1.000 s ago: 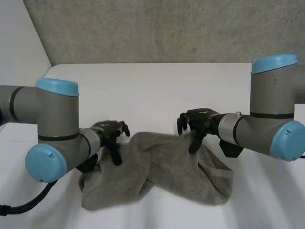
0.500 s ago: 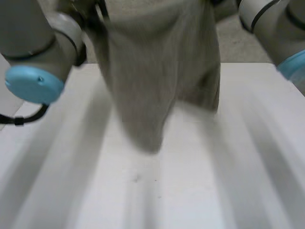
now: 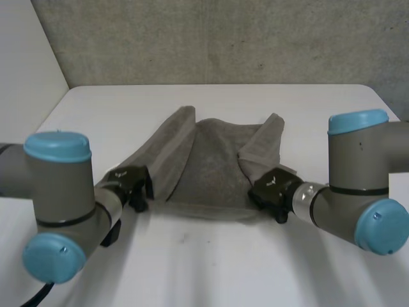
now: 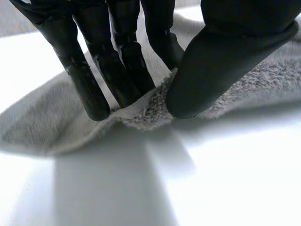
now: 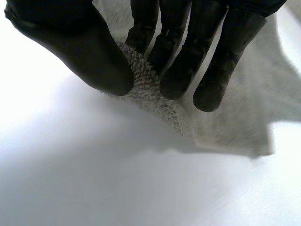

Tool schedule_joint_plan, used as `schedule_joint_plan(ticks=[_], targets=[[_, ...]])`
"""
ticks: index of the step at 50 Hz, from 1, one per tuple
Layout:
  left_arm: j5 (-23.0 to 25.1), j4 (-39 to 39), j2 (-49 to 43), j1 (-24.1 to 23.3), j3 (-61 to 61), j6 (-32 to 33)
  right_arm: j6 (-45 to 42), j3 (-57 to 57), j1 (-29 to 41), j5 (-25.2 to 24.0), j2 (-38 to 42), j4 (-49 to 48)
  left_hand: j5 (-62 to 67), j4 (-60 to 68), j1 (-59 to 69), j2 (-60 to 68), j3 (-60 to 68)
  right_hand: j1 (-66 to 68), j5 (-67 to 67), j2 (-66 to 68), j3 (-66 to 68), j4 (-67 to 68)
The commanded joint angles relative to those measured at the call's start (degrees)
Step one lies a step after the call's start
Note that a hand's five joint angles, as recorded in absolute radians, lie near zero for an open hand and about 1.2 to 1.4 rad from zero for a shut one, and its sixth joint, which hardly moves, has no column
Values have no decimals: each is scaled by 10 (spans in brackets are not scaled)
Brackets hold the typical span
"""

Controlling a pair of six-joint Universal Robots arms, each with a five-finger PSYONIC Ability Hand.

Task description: Fold the towel.

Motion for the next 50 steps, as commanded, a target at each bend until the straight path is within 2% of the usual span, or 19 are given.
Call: schedule_joint_plan(ticks=[1, 6, 10, 12, 14, 18, 26, 43, 50], targets=[[-2, 6, 50, 9, -27, 35, 52, 53, -28, -27, -62, -62, 114, 103, 116, 103, 104, 37, 35, 45, 32, 32], [-2, 13, 76, 9, -28, 35, 114, 105, -44, -64, -123, -110, 114, 103, 116, 103, 104, 37, 35, 45, 32, 32], [0, 21, 90, 5, -32, 34, 121, 130, -45, -70, -140, -131, 114, 103, 116, 103, 104, 37, 35, 45, 32, 32], [1, 43, 95, 6, -47, 38, 121, 142, -49, -70, -148, -141, -141, -153, -140, -153, -152, 37, 35, 45, 32, 32], [6, 57, 96, 7, -55, 39, 123, 161, -59, -69, -156, -162, -160, -171, -158, -171, -170, 37, 35, 45, 32, 32], [21, 76, 95, 9, -71, 40, 126, 172, -73, -67, -159, -175, -151, -163, -149, -163, -162, 37, 35, 45, 32, 32], [88, 80, 79, 26, -103, 43, 135, 169, -96, -63, -159, -177, -141, -153, -139, -152, -152, 37, 35, 45, 32, 32], [89, 128, 72, 44, -135, 120, 186, 167, -107, -66, -144, -177, -202, -213, -200, -213, -212, 37, 35, 45, 32, 32], [88, 182, 52, 45, -135, 139, 204, 165, -112, -70, -143, -177, -254, -265, -252, -265, -264, 37, 35, 45, 32, 32]])
